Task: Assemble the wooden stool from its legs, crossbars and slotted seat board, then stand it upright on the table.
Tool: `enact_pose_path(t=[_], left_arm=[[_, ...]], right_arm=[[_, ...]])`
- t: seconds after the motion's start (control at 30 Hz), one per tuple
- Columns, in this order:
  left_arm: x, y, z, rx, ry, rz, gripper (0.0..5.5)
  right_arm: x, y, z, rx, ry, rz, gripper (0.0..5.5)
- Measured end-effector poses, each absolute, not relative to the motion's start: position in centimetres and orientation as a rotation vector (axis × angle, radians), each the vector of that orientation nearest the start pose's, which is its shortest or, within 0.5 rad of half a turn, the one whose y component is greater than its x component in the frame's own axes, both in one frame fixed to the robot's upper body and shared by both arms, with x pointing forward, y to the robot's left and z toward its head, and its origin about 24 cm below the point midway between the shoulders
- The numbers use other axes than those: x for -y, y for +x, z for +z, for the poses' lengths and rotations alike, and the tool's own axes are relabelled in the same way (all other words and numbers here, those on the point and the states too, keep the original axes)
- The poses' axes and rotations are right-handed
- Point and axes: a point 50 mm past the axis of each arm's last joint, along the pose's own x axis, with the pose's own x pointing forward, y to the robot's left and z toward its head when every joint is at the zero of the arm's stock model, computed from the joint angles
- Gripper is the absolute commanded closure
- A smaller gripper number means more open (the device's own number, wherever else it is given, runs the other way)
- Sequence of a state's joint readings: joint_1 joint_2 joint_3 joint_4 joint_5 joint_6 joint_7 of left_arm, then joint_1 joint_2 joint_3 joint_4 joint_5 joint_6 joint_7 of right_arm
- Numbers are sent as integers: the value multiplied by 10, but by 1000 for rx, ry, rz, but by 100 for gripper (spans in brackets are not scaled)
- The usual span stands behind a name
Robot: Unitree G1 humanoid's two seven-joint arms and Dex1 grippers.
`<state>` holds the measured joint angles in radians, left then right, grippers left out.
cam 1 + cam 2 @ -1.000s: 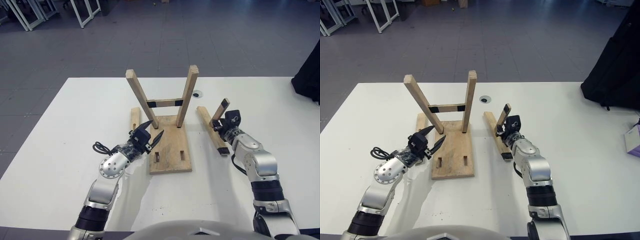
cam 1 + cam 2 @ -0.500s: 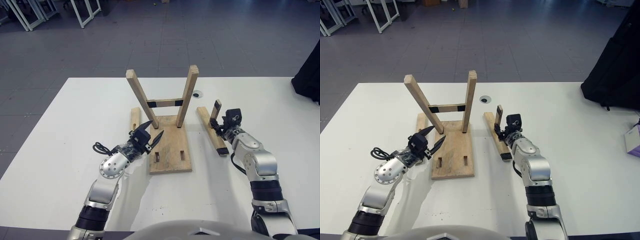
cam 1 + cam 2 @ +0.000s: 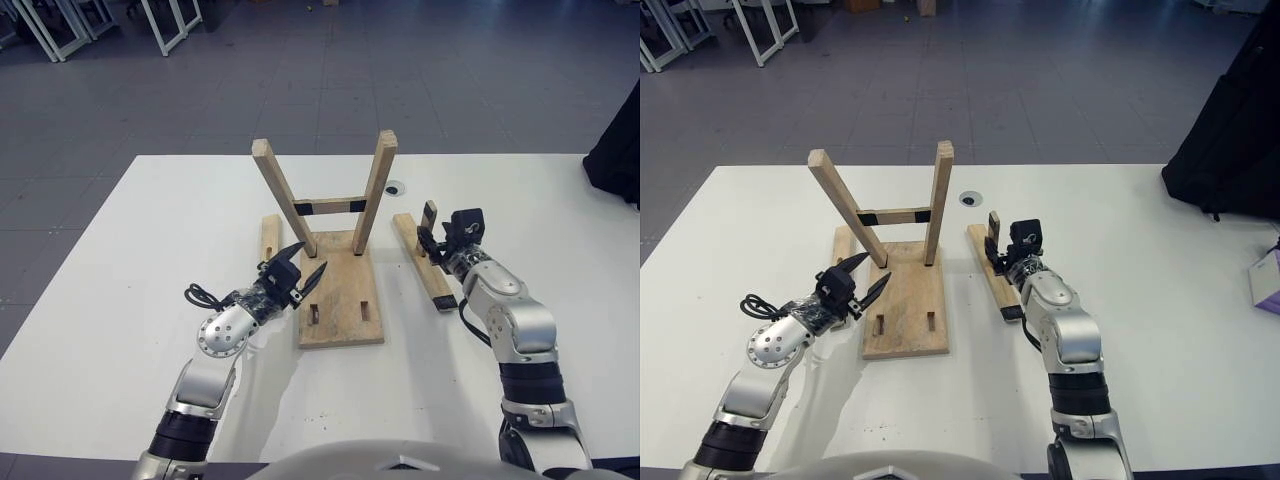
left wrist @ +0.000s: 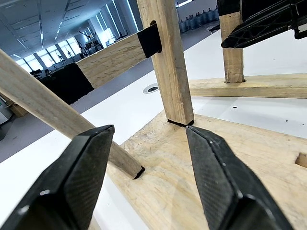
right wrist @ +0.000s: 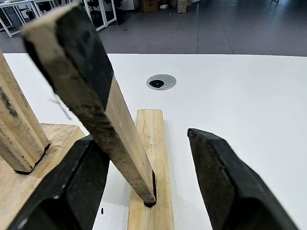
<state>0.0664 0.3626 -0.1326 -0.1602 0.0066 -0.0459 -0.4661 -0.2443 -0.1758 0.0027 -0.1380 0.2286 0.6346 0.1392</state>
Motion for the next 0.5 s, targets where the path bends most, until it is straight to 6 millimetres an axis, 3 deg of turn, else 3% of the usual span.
enact_pose_path(t=[0.3,0.5], left_arm=[[-156,230,61,31,372,-620,275],[-156,230,59,26,379,-617,275]], right_arm=[[145,293,99,-193,25,266,268],[139,300,139,-49,90,264,268]])
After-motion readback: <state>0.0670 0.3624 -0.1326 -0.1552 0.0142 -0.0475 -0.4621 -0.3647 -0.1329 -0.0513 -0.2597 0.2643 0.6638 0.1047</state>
